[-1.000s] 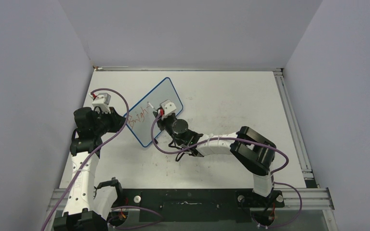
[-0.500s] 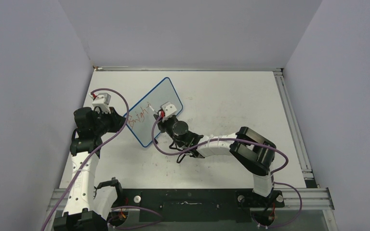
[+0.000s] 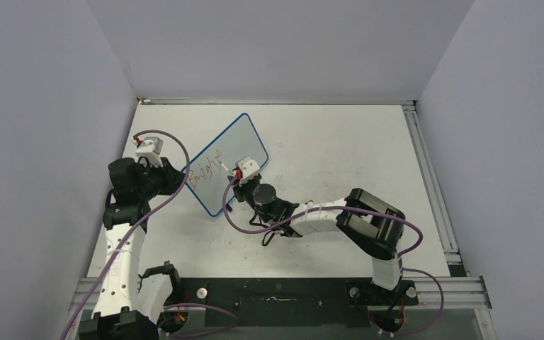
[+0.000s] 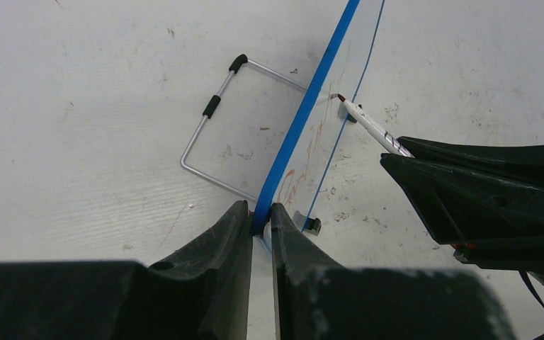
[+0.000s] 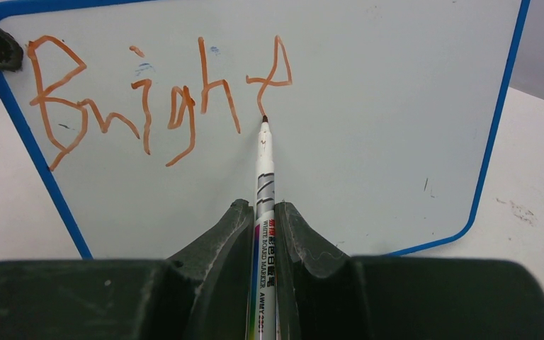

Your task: Write a sentence on the whiteboard

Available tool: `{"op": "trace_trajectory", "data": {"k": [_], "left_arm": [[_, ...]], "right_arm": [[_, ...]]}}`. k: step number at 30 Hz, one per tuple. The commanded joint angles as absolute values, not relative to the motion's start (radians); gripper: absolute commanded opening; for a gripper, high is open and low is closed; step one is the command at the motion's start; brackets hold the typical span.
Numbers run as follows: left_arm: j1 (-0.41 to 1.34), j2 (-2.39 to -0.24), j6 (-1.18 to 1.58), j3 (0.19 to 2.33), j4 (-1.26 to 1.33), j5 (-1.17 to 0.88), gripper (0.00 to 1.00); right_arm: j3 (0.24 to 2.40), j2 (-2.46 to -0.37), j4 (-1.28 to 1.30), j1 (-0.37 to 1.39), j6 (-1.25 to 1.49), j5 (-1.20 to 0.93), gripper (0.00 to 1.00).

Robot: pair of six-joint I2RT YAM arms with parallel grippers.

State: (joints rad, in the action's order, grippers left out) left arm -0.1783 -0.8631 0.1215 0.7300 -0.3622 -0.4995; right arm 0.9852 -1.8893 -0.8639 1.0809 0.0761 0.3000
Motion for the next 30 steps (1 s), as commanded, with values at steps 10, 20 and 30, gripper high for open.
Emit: {"op": "trace_trajectory", "data": {"k": [10,20,30], "left_arm": [[-0.176,-0.850,0.111,0.731,-0.383,-0.497,0.00],[-0.175,-0.848,0.112,0.732,-0.382,-0.497,0.00],[-0.176,-0.853,0.112,0.731,-0.382,-0.497,0.00]], "right_arm": [[1.002,-1.856,-0.868,1.080,0.059,0.343,0.05],[0.988,-1.782,-0.921,1.076,0.016,0.372,0.05],[1.028,-1.817,-0.913,1.050,0.008,0.351,0.05]]}}
